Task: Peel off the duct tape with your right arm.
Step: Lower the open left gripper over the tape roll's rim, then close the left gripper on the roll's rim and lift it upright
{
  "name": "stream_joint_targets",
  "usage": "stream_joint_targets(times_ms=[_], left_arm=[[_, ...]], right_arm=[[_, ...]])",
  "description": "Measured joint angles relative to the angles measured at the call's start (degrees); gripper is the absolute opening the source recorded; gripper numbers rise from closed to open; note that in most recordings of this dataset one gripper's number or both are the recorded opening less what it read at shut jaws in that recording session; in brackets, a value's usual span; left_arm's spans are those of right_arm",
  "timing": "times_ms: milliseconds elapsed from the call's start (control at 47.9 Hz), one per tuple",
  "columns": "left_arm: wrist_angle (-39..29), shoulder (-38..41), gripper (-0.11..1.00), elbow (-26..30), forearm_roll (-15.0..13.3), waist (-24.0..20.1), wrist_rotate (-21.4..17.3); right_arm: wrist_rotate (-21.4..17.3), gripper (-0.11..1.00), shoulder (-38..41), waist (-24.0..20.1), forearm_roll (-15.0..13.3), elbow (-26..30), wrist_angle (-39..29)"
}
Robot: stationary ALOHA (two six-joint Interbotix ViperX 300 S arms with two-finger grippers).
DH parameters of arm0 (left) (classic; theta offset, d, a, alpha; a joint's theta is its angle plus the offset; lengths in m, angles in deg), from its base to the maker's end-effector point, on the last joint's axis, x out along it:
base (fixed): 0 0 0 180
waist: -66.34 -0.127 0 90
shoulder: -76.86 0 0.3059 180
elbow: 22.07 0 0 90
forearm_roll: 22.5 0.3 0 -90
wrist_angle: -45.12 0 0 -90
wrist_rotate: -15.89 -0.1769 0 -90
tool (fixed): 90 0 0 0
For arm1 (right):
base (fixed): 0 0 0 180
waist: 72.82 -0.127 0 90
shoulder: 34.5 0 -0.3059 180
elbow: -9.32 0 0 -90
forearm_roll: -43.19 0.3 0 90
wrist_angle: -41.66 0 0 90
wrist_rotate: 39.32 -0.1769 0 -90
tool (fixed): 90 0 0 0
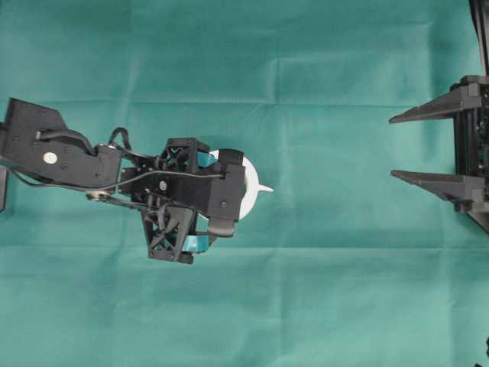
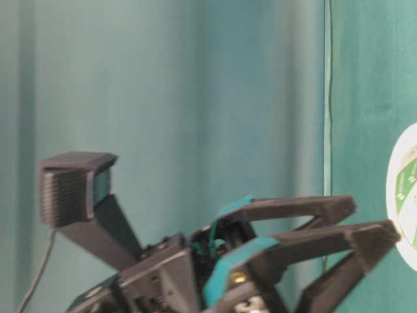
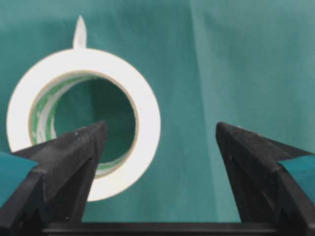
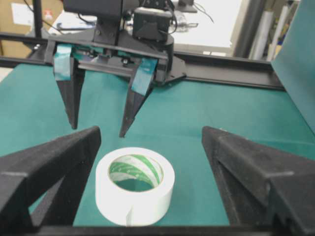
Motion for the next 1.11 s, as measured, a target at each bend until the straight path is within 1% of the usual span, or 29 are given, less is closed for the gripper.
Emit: stream_joint_targets(times_ms=[188,480,773,1107], left_arm=[[0.4,3.0,0.90,-0.4,0.0,0.0,0.0],[6.2,7.1,0.90,-1.1,0.0,0.0,0.0],[7.8,10.8,0.88,-1.1,0.0,-0.1,0.0],[14.0,12.6,0.88,-1.1,0.1,-0.2,0.1]], right_arm=[[0.0,0.75,-0.1,0.0,0.0,-0.2,0.1],[0.0,0.75,-0.1,0.0,0.0,-0.4,0.1],[0.0,0.75,0.0,0.0,0.0,-0.9,0.6],[-0.1,0.75,-0.1,0.0,0.0,-1.8,2.1]])
